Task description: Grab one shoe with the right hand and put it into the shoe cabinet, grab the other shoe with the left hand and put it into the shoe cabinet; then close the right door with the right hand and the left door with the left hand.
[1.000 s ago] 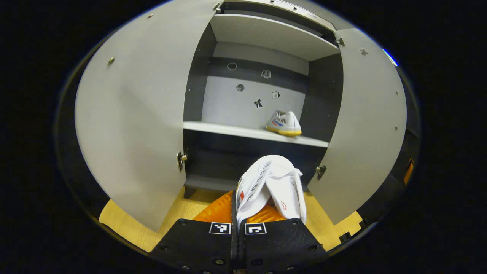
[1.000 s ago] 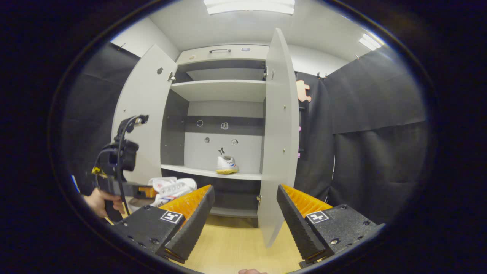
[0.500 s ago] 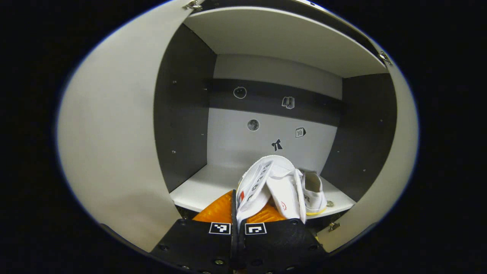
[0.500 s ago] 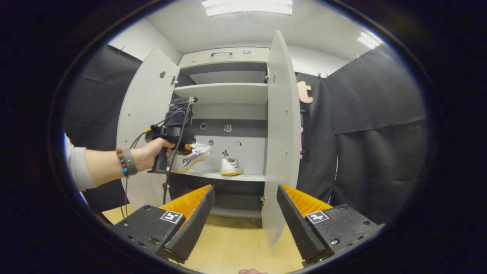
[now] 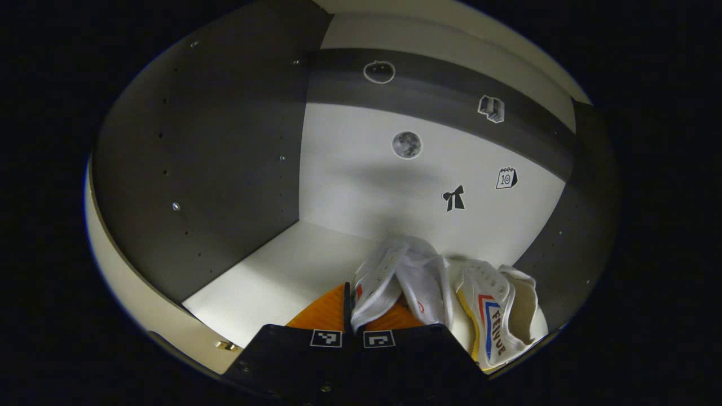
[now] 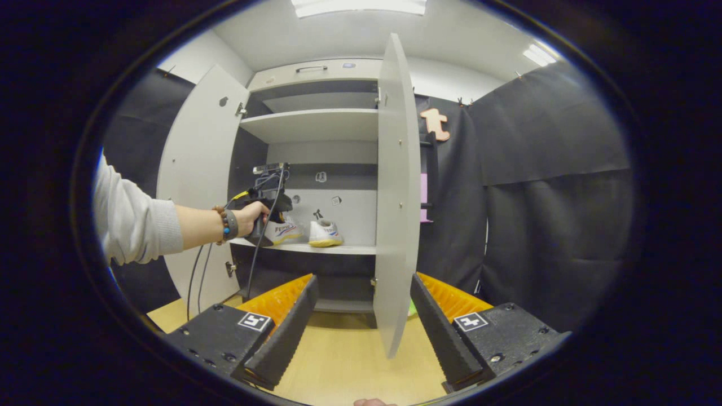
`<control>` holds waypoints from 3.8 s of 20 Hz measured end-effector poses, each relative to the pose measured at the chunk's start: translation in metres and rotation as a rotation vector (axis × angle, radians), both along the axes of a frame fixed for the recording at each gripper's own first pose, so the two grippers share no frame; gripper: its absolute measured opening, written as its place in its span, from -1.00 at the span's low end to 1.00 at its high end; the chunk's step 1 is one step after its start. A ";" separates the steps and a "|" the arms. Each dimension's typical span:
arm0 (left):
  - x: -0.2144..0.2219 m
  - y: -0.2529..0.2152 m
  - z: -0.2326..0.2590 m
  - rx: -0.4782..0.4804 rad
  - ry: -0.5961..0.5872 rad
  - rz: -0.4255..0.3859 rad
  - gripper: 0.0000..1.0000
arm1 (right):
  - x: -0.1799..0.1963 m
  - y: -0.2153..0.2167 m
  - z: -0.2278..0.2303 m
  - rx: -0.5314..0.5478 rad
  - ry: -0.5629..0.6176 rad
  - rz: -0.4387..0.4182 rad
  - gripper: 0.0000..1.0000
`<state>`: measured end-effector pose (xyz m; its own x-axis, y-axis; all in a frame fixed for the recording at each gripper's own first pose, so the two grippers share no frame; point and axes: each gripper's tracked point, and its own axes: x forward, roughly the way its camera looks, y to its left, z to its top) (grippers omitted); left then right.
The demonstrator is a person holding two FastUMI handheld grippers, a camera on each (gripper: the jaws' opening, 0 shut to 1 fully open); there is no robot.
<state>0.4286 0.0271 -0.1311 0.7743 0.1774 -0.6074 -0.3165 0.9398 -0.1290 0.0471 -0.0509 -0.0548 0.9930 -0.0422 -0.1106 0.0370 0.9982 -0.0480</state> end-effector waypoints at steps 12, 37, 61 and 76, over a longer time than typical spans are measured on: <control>0.021 0.001 0.009 0.034 -0.039 -0.106 -0.40 | 0.016 -0.002 -0.012 0.023 0.017 0.004 1.00; -0.268 -0.049 0.173 0.120 -0.656 -0.362 0.52 | 0.018 -0.107 0.056 0.010 -0.115 -0.174 1.00; -0.451 -0.011 0.129 0.245 -0.628 -0.247 0.84 | 0.084 -0.070 0.031 0.027 -0.023 -0.088 0.94; -0.475 0.044 0.098 0.279 -0.534 -0.115 0.84 | 0.094 0.091 0.045 0.006 -0.036 0.172 0.96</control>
<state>-0.0459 0.0711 -0.0328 0.9826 0.1708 -0.0729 -0.1703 0.9853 0.0136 0.1408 0.0398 -0.0095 0.9888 0.1290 -0.0743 -0.1325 0.9902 -0.0436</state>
